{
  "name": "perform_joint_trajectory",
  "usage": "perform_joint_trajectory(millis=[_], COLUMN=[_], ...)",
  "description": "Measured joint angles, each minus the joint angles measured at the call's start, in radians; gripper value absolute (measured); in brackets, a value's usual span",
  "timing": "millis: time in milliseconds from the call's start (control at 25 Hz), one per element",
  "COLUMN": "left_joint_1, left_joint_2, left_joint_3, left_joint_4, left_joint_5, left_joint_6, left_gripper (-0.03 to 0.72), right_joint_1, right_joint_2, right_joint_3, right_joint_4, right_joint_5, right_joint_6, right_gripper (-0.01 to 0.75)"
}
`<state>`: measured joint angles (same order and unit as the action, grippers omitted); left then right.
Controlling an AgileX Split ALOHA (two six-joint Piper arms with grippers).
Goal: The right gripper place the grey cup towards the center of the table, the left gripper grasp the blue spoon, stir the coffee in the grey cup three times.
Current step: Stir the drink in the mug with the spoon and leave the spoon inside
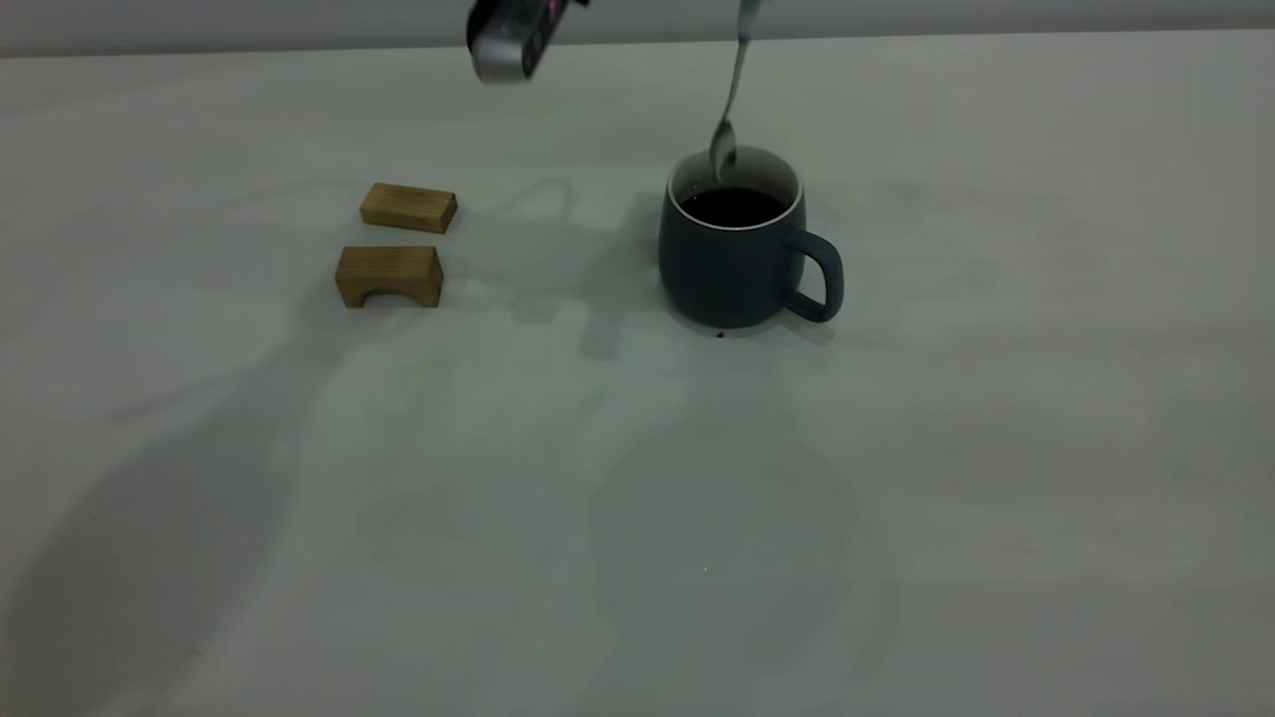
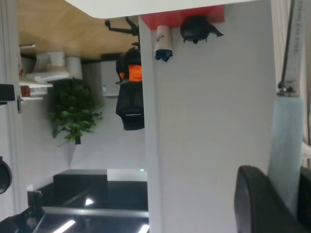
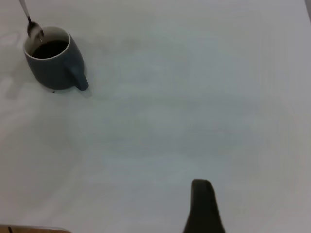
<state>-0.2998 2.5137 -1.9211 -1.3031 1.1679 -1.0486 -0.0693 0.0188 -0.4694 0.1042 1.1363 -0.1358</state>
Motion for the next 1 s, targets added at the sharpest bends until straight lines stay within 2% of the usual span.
perform_joint_trajectory(millis=[320, 480, 680, 1000], left_joint_1=[0.000, 0.000, 0.000, -0.017], left_joint_2=[0.089, 0.115, 0.120, 0.121], left_joint_3=[-0.001, -0.001, -0.001, -0.001], left_joint_4=[-0.054, -0.052, -0.049, -0.166], left_joint_5=[-0.019, -0.064, -0.139, -0.100], left_joint_6=[0.066, 0.087, 0.207, 0.303], left_gripper=[0.166, 0.166, 0.166, 0.166], right_joint_1=[0.000, 0.000, 0.000, 0.000], right_joint_2=[0.000, 0.000, 0.000, 0.000], right_joint_3=[0.000, 0.000, 0.000, 0.000], right_joint_4=[0.000, 0.000, 0.000, 0.000], right_joint_5=[0.000, 0.000, 0.000, 0.000], right_joint_6=[0.000, 0.000, 0.000, 0.000], right_gripper=[0.592, 0.592, 0.592, 0.592])
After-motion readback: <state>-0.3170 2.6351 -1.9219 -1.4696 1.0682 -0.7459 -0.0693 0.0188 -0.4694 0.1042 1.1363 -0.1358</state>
